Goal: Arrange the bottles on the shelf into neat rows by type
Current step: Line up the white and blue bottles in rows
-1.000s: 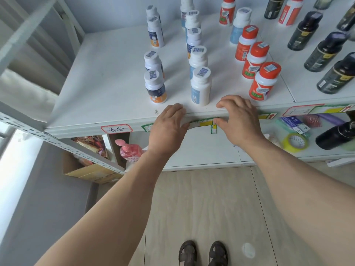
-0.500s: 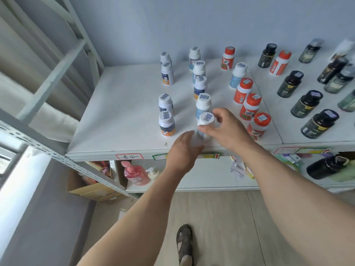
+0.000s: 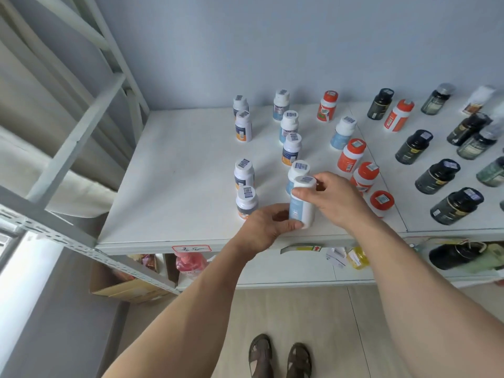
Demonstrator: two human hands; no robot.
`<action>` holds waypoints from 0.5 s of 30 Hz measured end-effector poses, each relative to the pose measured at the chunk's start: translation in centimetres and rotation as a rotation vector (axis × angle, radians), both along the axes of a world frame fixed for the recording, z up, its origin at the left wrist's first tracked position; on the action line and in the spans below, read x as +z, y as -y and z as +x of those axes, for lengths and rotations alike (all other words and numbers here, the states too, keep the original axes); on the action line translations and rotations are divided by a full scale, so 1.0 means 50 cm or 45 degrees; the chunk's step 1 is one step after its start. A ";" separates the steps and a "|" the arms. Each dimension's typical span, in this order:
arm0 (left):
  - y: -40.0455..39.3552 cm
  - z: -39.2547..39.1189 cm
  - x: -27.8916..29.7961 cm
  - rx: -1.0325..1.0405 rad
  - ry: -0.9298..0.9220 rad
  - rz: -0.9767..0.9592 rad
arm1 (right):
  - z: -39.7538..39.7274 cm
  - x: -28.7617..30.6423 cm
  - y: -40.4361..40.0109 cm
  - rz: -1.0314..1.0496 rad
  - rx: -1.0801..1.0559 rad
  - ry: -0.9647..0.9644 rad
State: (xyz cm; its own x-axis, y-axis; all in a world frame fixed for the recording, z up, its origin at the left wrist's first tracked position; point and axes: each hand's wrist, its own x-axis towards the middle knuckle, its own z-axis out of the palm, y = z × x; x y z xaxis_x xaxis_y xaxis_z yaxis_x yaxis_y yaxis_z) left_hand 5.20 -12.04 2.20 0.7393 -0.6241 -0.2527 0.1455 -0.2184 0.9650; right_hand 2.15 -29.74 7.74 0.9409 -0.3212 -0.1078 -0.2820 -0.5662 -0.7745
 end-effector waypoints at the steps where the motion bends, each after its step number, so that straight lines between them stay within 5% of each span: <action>1: -0.001 0.003 0.002 -0.019 -0.028 -0.012 | 0.002 0.005 -0.001 -0.008 -0.010 -0.008; 15: 0.009 0.010 0.004 -0.001 -0.063 0.052 | 0.001 -0.001 0.017 0.015 0.057 -0.051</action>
State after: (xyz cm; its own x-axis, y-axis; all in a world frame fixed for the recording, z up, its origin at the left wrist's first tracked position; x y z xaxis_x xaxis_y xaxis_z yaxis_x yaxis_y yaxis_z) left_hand 5.68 -12.49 2.40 0.7250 -0.6129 -0.3143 0.1925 -0.2578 0.9468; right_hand 2.19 -30.58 7.67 0.9491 -0.2774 -0.1493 -0.2876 -0.5698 -0.7698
